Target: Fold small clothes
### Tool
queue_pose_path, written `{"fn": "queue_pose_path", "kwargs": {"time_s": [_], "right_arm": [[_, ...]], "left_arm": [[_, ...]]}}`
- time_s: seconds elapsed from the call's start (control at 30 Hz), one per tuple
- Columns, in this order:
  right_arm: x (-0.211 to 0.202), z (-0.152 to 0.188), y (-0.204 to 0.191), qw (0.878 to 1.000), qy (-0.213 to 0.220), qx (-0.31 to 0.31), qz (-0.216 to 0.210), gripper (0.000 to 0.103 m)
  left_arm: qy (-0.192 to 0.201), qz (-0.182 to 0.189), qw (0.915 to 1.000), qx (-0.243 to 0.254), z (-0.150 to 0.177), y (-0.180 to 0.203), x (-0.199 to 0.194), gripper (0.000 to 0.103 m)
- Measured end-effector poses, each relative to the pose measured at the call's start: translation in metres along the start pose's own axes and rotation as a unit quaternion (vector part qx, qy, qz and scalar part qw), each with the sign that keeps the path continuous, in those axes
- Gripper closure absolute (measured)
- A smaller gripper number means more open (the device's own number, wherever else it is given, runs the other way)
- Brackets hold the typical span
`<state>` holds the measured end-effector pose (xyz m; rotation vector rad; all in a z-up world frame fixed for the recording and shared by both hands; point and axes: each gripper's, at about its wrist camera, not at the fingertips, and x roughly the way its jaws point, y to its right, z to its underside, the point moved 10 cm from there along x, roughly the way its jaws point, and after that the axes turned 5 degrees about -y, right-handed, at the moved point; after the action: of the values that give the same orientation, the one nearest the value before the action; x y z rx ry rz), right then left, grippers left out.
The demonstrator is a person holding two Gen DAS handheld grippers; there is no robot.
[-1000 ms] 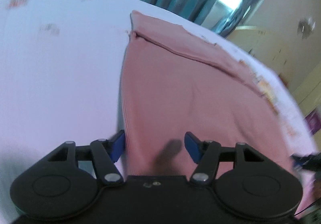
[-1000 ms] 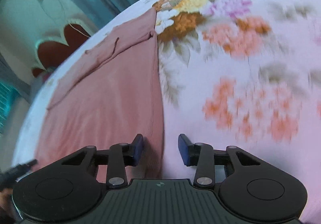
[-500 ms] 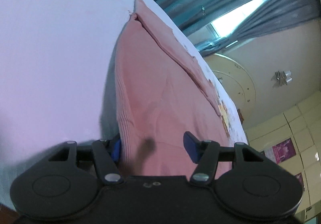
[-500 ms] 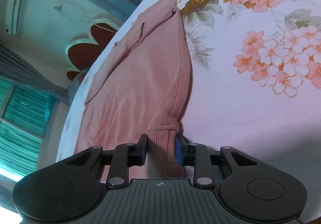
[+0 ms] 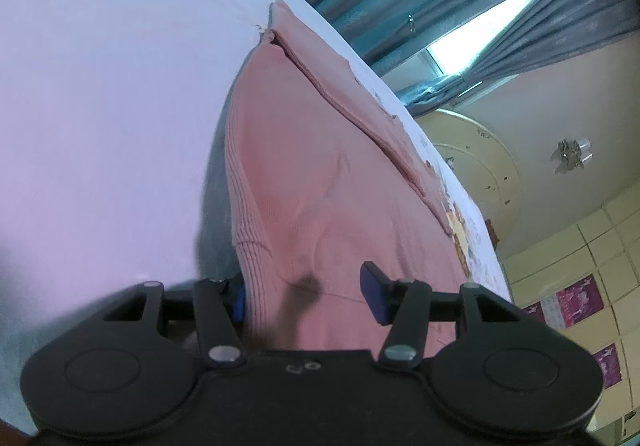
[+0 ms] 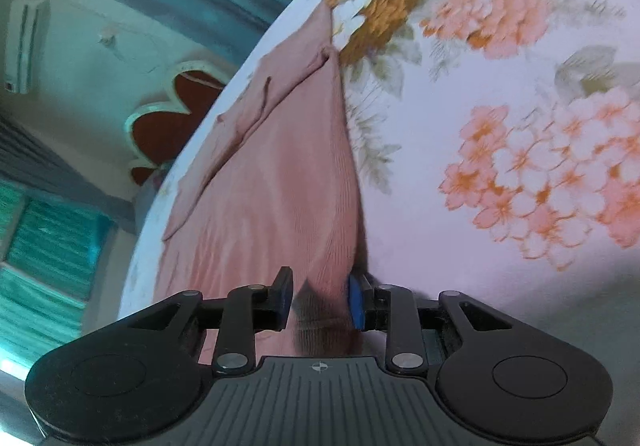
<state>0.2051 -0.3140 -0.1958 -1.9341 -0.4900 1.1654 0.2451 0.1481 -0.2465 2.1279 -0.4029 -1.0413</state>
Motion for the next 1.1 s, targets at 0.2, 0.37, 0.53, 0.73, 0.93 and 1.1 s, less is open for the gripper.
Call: {"fn": "queue_pose_path", "kwargs": {"time_s": [0.2,0.37,0.53,0.73,0.93,1.1], "right_arm": [[-0.004,0.032,-0.013,0.998,-0.038,-0.015,-0.047,0.074],[-0.009,0.024,-0.012,0.999,0.004,-0.003,-0.042,0.089],[-0.028,0.019,-0.032,0.997,0.028,-0.037,-0.056,0.097],[-0.008,0.026,-0.008,0.998,-0.003,-0.06,0.027,0.097],[-0.037,-0.022,-0.058,0.994,0.071,-0.08,-0.03,0.097],[-0.027,-0.105,-0.109,0.988,0.124,-0.091,-0.023,0.097]], "left_arm": [[-0.001,0.015,0.9999,-0.002,0.007,0.0,-0.006,0.051],[-0.001,-0.004,1.0,0.005,0.004,-0.002,-0.003,0.075],[0.054,0.02,0.9983,0.015,0.001,0.01,-0.018,0.098],[0.039,-0.02,0.9985,-0.032,0.008,-0.014,-0.001,0.098],[0.088,0.04,0.9942,-0.047,-0.027,0.019,-0.016,0.098],[0.127,0.094,0.9864,-0.045,-0.097,0.07,-0.005,0.098]]}}
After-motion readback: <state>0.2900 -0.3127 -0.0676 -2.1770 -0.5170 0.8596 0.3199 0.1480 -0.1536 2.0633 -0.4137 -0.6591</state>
